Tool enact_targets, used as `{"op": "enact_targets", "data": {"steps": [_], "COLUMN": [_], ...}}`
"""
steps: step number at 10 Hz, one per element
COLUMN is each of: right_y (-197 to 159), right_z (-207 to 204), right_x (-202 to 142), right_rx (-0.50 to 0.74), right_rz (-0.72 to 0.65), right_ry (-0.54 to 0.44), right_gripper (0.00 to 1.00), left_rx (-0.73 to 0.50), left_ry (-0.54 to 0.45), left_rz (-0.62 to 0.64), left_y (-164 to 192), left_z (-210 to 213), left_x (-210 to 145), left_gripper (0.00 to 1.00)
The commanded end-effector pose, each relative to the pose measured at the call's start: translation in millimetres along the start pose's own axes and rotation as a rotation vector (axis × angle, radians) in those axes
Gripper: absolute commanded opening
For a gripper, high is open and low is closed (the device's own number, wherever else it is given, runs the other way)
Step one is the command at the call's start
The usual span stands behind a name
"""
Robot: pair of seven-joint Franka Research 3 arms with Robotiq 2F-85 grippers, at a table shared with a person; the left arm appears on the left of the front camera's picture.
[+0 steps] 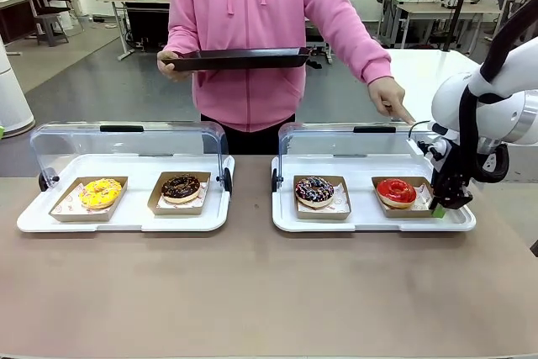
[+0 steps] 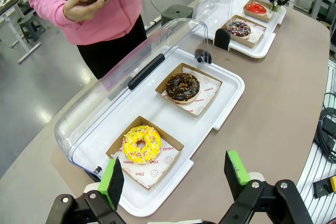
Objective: Provide the desired donut to the person.
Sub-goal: Pick up and lift the Paper togo box containing the Donut pointed at by the person.
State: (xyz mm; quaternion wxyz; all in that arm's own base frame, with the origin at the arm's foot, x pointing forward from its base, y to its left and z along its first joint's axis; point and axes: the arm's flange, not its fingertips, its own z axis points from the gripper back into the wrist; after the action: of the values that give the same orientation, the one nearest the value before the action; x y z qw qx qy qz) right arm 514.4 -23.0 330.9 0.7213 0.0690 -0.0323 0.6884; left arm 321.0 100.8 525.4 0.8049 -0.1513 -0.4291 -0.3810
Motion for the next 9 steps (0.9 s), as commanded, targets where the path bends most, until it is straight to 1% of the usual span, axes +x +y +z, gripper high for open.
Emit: {"op": "enact_targets", "data": {"steps": [1,4,5,6,7,8,9], "right_y": [-2,0,8,29,56,82,109], "right_z": [-5,-5,2,22,48,71,97], "right_x": [3,3,5,10,16,23,32], "right_rx": [-0.003,0.012,0.003,-0.014,-0.026,-0.055,-0.051], "right_rz": [-0.003,-0.001,0.019,0.062,0.105,0.102,0.150], "right_ry": [0.038,0.039,0.018,-0.026,-0.035,-0.031,-0.049], "right_gripper": [0.00,0.00,0.00,0.00,0.00,0.00,0.00], "left_rx": [-0.002,-0.002,-0.002,-0.002,-0.002,-0.002,-0.002], "left_ry": [-0.003,-0.003,-0.003,-0.003,-0.003,-0.003,-0.003], "left_rz": [0.006,0.006,0.006,0.006,0.006,0.006,0.006], "left_y": [0,0,0,0,0,0,0], "left_z": [1,1,1,1,1,1,1], "left_x": [1,1,1,1,1,1,1], "left_gripper": [1.00,1.00,1.00,1.00,1.00,1.00,1.00]}}
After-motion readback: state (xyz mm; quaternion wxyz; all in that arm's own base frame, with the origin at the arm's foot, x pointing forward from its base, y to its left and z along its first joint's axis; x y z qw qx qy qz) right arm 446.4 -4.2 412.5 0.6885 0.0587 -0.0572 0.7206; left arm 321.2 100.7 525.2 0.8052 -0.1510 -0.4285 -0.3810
